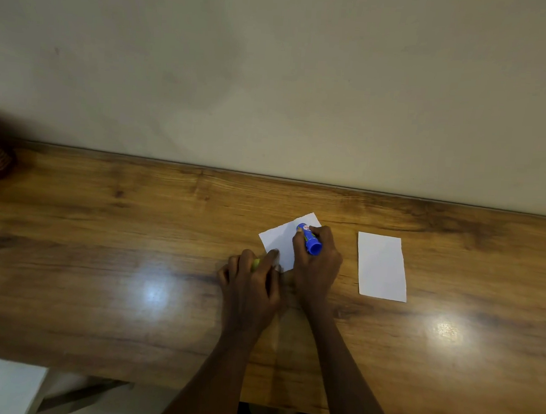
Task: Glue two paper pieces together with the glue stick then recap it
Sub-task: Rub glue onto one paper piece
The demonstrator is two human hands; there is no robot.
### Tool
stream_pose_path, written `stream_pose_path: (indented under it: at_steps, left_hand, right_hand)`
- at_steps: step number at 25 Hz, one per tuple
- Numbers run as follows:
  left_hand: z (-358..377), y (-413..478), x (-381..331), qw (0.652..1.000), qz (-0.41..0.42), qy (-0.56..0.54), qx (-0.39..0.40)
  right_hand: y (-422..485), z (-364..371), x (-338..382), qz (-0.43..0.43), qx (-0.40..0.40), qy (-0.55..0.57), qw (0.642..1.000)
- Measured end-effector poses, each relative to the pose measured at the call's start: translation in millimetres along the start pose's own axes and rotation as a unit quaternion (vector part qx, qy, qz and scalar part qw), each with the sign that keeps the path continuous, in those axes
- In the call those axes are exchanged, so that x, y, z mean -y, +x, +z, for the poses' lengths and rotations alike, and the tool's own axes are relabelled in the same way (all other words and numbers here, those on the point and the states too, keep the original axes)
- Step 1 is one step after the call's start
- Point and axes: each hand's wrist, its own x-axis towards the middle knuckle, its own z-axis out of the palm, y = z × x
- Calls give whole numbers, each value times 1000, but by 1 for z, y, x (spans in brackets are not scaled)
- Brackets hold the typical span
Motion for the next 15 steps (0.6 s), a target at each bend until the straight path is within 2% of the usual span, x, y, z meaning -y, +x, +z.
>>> stream_pose_path:
  at_steps: [6,8,11,13,15]
  left_hand:
    - [0,-1,0,1000,1,6,-13]
    - [0,-1,0,1000,-5,0,-13]
    - [-1,0,-1,1000,3,-4,-14]
    - [-1,1,1,1000,10,-3,-14]
    - [-1,0,3,1000,7,-7,-3]
  right_hand:
    - [33,-18,-10,5,18,-43,999]
    - [35,-23,-9,7,16,-11,1000]
    - [31,-31,-4,-10,-5,103,995]
    - [25,-29,3,-12,19,147,989]
    - [15,-23,10,-9,60,139,988]
